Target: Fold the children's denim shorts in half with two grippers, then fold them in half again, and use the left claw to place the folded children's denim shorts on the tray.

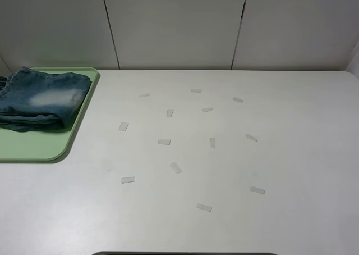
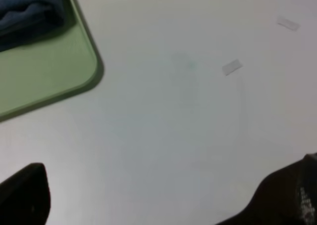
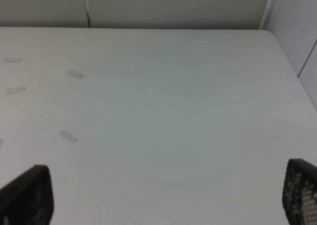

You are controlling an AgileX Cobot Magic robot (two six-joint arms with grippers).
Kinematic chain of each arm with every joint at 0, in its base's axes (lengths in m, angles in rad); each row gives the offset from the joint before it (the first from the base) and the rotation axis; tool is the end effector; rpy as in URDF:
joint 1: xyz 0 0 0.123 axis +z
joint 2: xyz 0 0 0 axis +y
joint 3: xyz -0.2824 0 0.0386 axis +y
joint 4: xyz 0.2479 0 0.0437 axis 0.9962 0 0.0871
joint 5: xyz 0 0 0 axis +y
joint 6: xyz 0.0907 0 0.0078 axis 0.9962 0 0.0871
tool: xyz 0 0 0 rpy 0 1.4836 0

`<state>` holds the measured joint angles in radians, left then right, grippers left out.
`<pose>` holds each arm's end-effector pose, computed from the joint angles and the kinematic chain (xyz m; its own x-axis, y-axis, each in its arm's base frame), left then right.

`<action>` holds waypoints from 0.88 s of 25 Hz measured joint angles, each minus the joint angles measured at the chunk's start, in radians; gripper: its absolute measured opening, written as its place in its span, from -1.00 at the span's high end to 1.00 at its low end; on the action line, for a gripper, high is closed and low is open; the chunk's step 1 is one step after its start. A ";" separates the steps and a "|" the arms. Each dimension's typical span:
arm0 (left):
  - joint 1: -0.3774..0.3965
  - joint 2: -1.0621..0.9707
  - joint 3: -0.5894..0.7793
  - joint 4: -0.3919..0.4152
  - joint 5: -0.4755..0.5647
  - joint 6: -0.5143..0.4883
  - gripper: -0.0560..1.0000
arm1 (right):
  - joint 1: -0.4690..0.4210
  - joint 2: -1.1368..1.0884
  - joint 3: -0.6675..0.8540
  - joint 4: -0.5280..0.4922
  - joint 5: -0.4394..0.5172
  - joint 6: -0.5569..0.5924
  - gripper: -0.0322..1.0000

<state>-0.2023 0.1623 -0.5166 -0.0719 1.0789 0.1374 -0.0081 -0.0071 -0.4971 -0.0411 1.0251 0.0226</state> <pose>0.0164 -0.0092 0.2796 -0.5532 0.2186 -0.8039 0.3092 0.9499 0.0456 -0.0042 -0.0032 0.2793 -0.4198 0.0047 -0.9076 0.0405 0.9991 -0.0136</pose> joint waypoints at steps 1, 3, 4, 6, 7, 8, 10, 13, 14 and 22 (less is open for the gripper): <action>0.000 -0.027 0.015 0.005 -0.007 -0.013 -0.98 | 0.000 0.000 0.000 0.000 0.000 0.000 -0.41; 0.000 -0.047 0.022 0.009 -0.007 -0.022 -0.98 | 0.000 0.000 0.000 0.000 0.000 0.000 -0.41; 0.000 -0.064 0.025 0.012 -0.009 -0.028 -0.98 | 0.000 0.000 0.000 0.000 0.000 0.000 -0.41; 0.010 -0.101 0.027 0.019 -0.009 -0.037 -0.98 | 0.000 0.000 0.000 0.000 0.000 0.000 -0.41; 0.036 -0.141 0.027 0.021 -0.010 -0.041 -0.98 | 0.000 0.000 0.000 0.000 0.000 0.000 -0.41; 0.051 -0.154 0.027 0.021 -0.010 -0.042 -0.98 | 0.000 0.000 0.000 0.000 0.000 0.000 -0.41; 0.070 -0.165 0.027 0.021 -0.010 -0.042 -0.98 | 0.000 0.000 0.000 0.000 0.000 0.000 -0.41; 0.072 -0.165 0.027 0.021 -0.010 -0.042 -0.98 | 0.000 0.000 0.000 0.000 0.000 0.000 -0.41; 0.072 -0.165 0.027 0.020 -0.010 -0.042 -0.98 | 0.000 0.000 0.000 0.000 0.000 0.000 -0.41; 0.072 -0.165 0.027 0.020 -0.010 -0.042 -0.98 | 0.000 0.000 0.000 0.004 0.000 0.000 -0.41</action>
<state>-0.1298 -0.0026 -0.4895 -0.0516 1.0691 0.0955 -0.0081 -0.0071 -0.4971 -0.0367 1.0251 0.0226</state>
